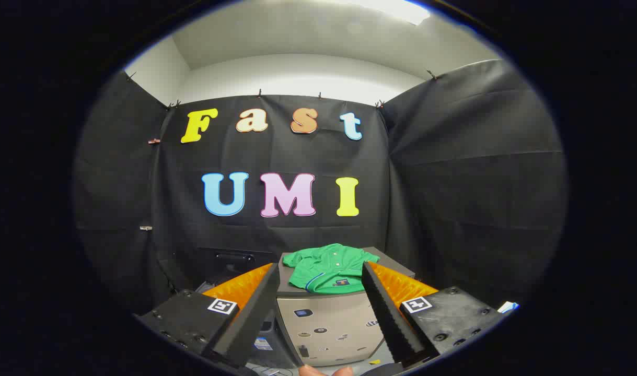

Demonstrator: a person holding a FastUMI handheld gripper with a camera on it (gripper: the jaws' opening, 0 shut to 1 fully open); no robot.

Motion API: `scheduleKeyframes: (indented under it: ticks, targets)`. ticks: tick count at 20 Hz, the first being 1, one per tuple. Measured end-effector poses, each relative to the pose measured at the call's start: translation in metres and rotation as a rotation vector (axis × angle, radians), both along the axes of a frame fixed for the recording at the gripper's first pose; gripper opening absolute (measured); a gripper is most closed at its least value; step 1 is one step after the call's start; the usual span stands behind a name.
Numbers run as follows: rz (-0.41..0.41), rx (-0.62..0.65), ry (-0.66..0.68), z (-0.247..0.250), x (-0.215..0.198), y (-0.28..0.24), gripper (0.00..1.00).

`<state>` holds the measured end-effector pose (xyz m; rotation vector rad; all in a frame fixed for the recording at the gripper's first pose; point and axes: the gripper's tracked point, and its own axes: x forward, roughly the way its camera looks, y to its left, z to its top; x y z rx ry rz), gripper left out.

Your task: Put the clothes into the washing machine and then close the washing machine lid.

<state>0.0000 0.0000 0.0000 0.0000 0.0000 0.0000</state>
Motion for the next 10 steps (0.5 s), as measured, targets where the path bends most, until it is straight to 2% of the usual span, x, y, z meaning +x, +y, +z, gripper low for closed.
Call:
scheduleKeyframes:
  ticks: [10]
  targets:
    - [0.014,-0.006,0.007,-0.0015,-0.0023,0.0046,0.99]
